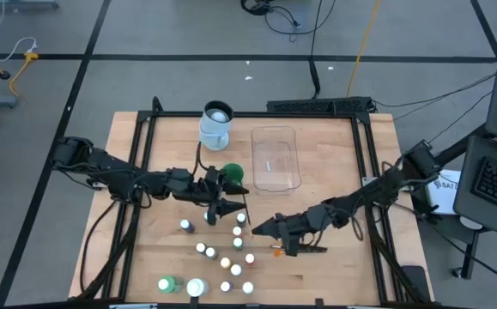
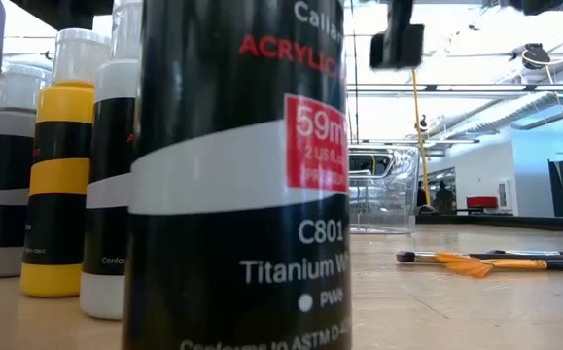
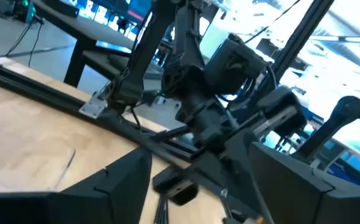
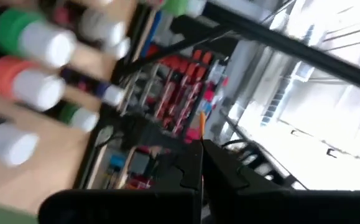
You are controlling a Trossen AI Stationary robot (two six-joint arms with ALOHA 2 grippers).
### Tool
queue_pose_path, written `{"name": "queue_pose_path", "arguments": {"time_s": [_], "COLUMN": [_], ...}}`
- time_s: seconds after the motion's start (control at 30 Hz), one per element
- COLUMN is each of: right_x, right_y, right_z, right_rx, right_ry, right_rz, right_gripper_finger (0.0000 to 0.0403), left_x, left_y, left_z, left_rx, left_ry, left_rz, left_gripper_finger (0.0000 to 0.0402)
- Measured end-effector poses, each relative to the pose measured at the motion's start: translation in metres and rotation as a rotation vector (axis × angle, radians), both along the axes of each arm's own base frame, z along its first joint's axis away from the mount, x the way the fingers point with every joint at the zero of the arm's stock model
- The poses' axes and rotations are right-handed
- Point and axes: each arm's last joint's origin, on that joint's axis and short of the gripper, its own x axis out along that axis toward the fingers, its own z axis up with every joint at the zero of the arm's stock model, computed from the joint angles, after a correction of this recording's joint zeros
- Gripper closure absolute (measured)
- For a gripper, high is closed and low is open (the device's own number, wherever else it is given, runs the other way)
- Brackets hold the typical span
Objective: Pick & Place Paint Supplies
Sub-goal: Put the yellow paintbrush into the green cup
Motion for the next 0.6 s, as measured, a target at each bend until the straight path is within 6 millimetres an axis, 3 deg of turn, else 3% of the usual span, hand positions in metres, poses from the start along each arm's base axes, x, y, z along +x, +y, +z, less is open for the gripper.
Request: {"name": "queue_pose_path", "arguments": {"time_s": [0.2, 0.6], "right_x": [0.008, 0.01], "right_y": [-0.004, -0.008], "right_z": [-0.011, -0.013], "right_rx": [-0.046, 0.044], "right_ry": [-0.015, 0.01], "right_rz": [-0.064, -0.078], "right_gripper_finger": [0.0403, 0.0403], "left_x": [0.0, 0.0], "left_y": [0.0, 0.0], "left_z": [0.0, 0.001], "left_rx": [0.001, 0.056], "left_ry": [-0.003, -0.016], "left_rz": [0.001, -0.006], "left_gripper_finger": [0.0208, 0.0392]}}
